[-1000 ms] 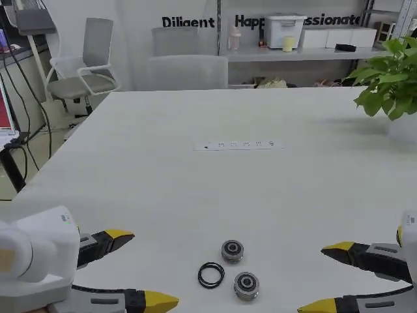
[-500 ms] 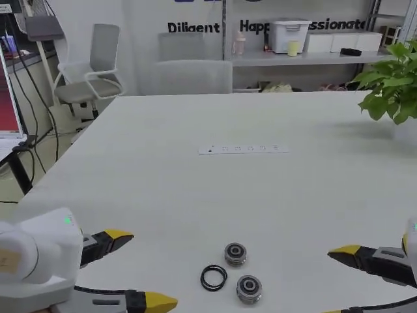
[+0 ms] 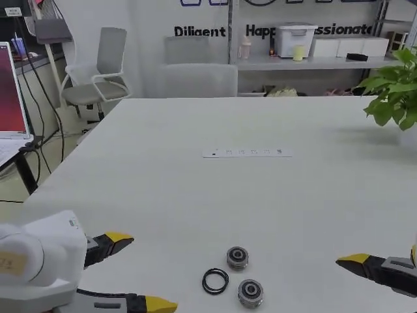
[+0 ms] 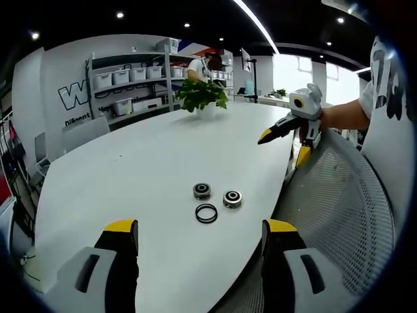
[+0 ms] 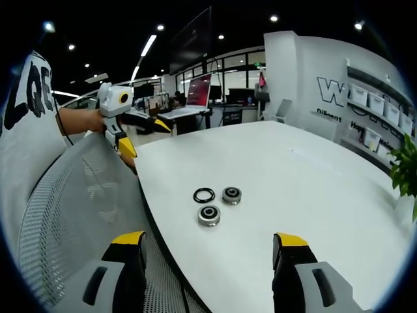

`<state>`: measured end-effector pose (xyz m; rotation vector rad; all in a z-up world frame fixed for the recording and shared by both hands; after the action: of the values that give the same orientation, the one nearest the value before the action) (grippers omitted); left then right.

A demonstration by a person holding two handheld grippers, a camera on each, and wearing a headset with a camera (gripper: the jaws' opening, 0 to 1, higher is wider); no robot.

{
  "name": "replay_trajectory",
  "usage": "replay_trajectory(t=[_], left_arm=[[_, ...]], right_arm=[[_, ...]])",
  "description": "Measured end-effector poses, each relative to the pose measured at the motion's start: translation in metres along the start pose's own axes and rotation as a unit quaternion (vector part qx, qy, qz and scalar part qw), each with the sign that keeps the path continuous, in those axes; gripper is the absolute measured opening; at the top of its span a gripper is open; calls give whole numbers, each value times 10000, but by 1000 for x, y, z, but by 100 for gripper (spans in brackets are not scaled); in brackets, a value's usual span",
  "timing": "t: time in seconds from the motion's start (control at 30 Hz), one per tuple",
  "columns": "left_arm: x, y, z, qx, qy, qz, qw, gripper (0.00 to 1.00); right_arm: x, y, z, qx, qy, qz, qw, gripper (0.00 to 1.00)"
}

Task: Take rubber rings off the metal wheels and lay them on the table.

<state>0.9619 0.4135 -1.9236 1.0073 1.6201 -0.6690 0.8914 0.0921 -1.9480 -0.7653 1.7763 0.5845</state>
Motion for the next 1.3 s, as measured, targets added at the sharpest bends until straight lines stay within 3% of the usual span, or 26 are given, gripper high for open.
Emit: replay_trajectory(t=[1.3], left_arm=[[4, 6, 4, -41, 68, -89, 9999, 75]], right_arm=[[5, -6, -1, 106, 94, 4, 9999, 81]])
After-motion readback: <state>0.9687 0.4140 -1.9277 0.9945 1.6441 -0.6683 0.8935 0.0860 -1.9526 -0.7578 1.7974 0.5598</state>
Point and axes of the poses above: the centre of the closed fingertips' face, and the gripper's own axes: z roughly forward along the fingers, y roughly to its left, x roughly out of its underside, the point moved 8 cm from there along -z, roughly backward along the fingers, and after that the axes turned 13 degrees about -y, right-handed, at the moved point
